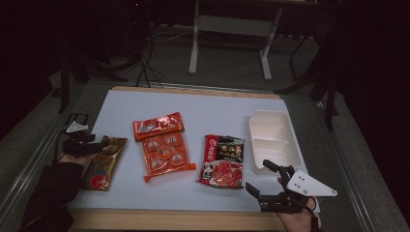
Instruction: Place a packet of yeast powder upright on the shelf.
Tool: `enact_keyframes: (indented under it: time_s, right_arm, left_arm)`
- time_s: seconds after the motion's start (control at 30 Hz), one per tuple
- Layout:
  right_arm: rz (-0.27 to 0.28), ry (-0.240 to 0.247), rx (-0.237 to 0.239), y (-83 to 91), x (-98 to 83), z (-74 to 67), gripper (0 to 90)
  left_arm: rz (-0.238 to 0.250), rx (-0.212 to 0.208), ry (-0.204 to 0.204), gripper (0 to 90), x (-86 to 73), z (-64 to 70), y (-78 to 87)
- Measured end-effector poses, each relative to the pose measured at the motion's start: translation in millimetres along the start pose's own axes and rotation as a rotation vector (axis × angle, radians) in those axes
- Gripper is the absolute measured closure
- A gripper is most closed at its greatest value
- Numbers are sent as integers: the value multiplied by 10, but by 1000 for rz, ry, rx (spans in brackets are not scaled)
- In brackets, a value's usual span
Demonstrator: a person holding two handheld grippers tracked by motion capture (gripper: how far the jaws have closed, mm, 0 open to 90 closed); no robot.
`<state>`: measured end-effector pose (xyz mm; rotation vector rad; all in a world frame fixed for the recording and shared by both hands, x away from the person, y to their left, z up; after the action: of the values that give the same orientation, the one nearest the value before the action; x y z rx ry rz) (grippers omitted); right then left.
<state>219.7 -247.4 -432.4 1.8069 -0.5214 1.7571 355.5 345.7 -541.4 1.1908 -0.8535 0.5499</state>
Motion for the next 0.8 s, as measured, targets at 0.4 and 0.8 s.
enact_keyframes:
  time_s: [0.4,0.8]
  right_arm:
    - [-13,-5,7,-12,-18,2,127]
    - [-22,0,4,-18,-27,9,130]
  left_arm:
    - [-82,-27,32,332,-90,32,-167]
    - [-149,30,-73,799,23,230,-188]
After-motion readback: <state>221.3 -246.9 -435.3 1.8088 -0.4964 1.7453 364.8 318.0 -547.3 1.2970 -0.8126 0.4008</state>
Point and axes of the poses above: each handheld gripper's, and its own axes: y roughly backward along the jaws, x roughly out of its top, z roughly to its right, the point moved 2 cm from there along -y, roughly forward along the jaws, and after that the axes turned 7 degrees about z, right-handed, at the moved point
